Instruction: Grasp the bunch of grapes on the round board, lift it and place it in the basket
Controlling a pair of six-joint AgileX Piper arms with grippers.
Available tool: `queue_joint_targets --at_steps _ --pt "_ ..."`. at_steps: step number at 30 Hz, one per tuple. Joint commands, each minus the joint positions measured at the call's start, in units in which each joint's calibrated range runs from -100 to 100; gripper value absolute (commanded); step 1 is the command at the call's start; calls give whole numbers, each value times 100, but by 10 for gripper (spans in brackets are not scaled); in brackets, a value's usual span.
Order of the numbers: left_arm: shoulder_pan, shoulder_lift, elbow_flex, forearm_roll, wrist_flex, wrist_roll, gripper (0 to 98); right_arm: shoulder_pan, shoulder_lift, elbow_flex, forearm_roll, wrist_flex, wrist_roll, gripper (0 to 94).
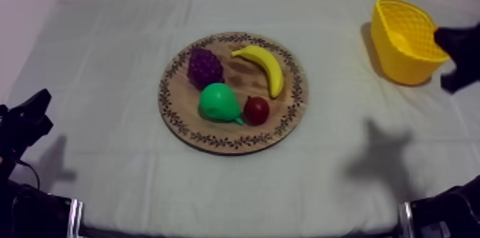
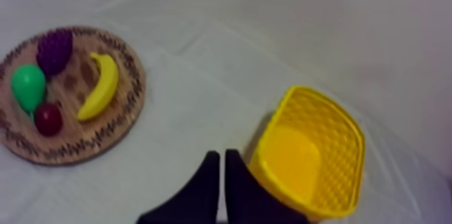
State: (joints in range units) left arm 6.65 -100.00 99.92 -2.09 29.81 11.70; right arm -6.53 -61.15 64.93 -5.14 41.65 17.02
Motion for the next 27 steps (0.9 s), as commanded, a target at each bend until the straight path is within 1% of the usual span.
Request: queue_joint_targets --at_steps 1,9,13,15,22,27 --pt "-3 0 -3 2 1 0 1 -200 988 -1626 142 209 -268 5" --pt "-3 0 -3 2 1 0 1 -1005 2565 -3769 718 851 -939 5" --pt "-3 0 -3 2 1 1 1 -1489 3243 -4749 1104 1293 -1403 5" --pt "-3 0 -3 2 1 2 1 -1693 3557 -5189 1244 1494 -1608 4" --pt "-3 0 -3 2 1 0 1 -2328 4655 -6629 1710 2391 -2352 3" --pt "-3 0 -3 2 1 0 1 -2732 5462 -7347 2187 3115 -3011 3"
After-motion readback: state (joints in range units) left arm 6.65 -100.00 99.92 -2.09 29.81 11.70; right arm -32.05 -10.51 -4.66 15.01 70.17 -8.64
